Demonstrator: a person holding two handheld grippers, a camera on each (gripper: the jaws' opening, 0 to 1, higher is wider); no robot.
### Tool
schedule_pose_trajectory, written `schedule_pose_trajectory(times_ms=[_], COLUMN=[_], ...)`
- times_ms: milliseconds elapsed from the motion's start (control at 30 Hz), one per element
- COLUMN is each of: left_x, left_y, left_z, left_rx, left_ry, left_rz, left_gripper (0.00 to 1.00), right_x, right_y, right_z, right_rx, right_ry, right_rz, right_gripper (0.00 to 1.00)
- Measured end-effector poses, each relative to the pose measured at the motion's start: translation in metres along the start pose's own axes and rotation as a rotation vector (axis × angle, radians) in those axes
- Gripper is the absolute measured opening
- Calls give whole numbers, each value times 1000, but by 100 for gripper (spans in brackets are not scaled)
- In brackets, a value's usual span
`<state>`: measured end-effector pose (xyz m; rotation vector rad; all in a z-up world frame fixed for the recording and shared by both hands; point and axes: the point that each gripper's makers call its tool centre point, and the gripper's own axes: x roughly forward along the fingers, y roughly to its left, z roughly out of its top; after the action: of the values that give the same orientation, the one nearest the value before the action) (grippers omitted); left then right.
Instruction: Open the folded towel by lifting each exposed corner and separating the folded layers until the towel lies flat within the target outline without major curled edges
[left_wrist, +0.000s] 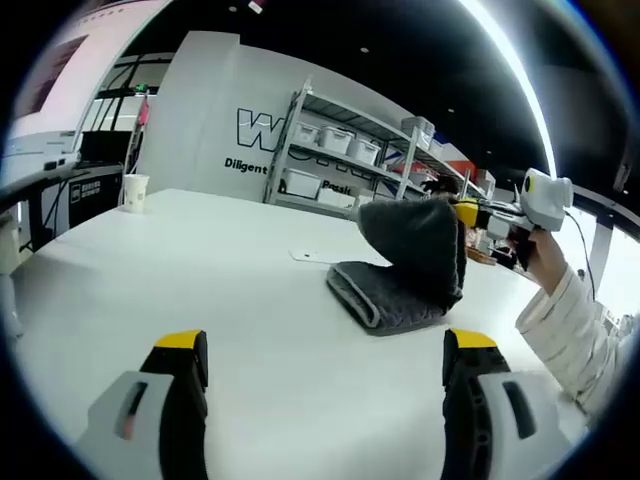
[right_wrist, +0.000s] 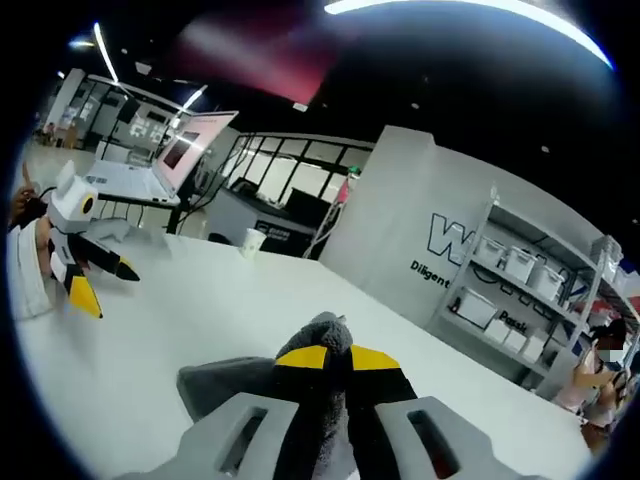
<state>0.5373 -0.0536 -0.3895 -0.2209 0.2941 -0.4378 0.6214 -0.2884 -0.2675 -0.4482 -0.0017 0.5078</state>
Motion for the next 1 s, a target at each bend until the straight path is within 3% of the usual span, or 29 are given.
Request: schedule_pose_trajectory(times_ms=[533,1000], left_x=[3,2], left_y=[-2,-2], left_z=[-3,-6], left_rx=[10,21], left_ry=[15,23], left_rz=[0,7], left_gripper=[96,96], right_x=[-32,-55], right_y=[-42,-66], right_z=[-20,-37], right_rx=[37,50], right_ry=[-3,-6], right_rz=[-95,-149], right_gripper=[0,0])
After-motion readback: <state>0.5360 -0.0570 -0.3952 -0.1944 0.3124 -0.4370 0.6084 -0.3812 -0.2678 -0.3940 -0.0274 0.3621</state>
